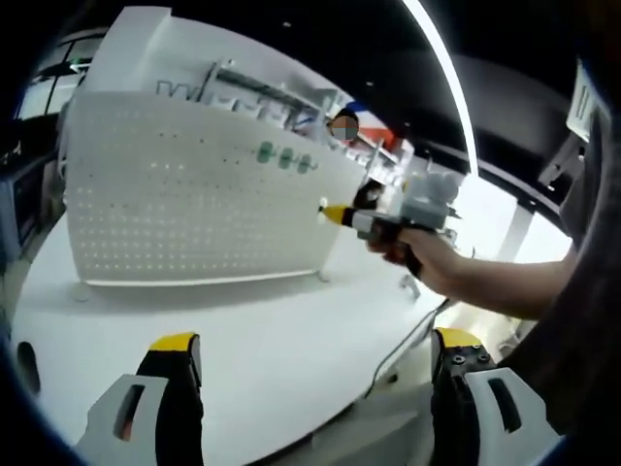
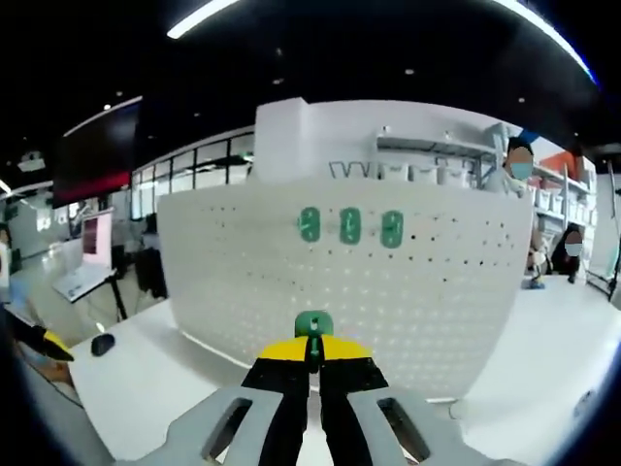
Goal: Insert the hook assembly into the mounting plate slot until the hook locks in place.
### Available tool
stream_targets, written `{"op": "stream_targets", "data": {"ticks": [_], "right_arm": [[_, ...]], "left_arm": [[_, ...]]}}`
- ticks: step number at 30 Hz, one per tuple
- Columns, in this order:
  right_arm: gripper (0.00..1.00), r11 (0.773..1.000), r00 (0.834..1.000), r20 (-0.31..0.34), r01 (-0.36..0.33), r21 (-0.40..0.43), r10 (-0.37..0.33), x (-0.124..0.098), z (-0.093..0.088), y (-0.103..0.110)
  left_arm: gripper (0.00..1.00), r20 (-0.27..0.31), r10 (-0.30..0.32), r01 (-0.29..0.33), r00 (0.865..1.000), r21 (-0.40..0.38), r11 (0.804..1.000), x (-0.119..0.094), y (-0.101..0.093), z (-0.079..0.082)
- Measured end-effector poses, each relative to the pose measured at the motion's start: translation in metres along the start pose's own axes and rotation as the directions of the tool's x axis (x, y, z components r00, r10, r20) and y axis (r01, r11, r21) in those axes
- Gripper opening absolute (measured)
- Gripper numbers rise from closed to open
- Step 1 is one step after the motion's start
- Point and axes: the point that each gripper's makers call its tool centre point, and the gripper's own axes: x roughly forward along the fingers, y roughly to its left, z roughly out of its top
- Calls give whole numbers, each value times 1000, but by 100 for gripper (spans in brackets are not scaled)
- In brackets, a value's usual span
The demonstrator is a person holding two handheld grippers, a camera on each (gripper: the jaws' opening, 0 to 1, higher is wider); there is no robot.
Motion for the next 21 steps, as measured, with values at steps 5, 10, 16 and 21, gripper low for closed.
{"op": "stream_targets", "data": {"ticks": [5,10,16,21], "right_arm": [[0,999,999,-3,48,8,-48,7,-3,-17],[0,996,996,8,92,-1,-92,14,2,-35],[0,990,990,25,138,3,-138,25,9,-57],[0,985,984,50,172,10,-173,31,18,-71]], "left_arm": [[100,-5,2,-2,1000,0,1000,3,4,2],[100,-5,9,-9,1000,0,1000,4,7,3],[100,-18,13,-13,1000,6,1000,6,10,2],[100,-31,12,-11,999,36,999,8,11,3]]}}
